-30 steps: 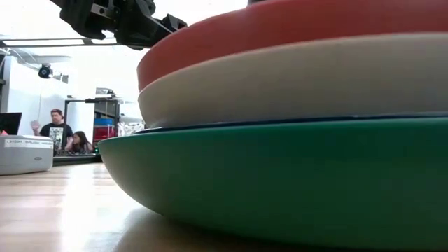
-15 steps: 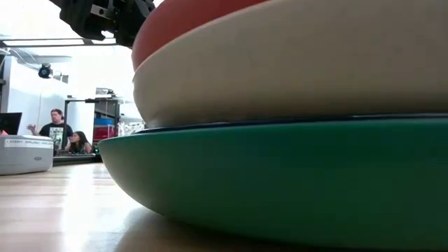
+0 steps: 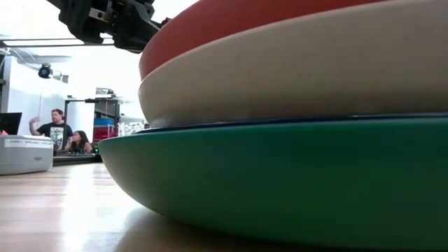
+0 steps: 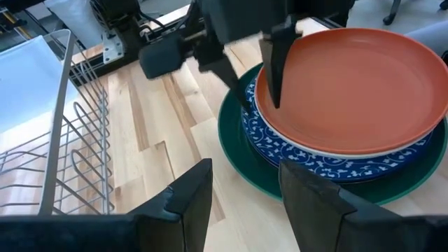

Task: Sort dishes
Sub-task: Put the orange plate in the dish rack

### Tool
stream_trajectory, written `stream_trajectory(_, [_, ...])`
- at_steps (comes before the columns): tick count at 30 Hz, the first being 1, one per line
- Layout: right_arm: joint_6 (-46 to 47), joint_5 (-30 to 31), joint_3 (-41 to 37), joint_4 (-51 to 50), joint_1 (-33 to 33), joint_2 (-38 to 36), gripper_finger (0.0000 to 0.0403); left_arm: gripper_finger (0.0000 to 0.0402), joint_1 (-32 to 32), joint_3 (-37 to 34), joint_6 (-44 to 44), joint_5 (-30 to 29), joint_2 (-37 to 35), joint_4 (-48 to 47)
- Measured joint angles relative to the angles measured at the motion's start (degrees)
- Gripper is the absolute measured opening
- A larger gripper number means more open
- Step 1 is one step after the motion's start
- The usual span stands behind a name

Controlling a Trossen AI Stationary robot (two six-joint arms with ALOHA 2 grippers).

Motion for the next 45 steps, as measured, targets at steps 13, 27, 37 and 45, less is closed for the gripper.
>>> stream_trajectory(13, [0.37,-0.11,-1.44,4.24,-0.02,0.17,0.0110,0.0155,0.00,0.00,0.00,-0.05,0.00,-0.03])
stream_trajectory(27, [1.65,-1.34,-3.41,7.62,-0.02,0.22,0.0084,0.0155,0.00,0.00,0.01,-0.07,0.00,-0.02])
stream_trajectory(37, [0.12,-1.44,-4.37,9.24,-0.04,0.26,0.0029,0.0155,0.00,0.00,0.02,-0.10,0.00,-0.02])
stream_trajectory(45, [-2.53,-1.09,-3.24,7.40,-0.02,0.11,0.0002,0.0155,0.00,0.00,0.02,-0.10,0.00,-0.02])
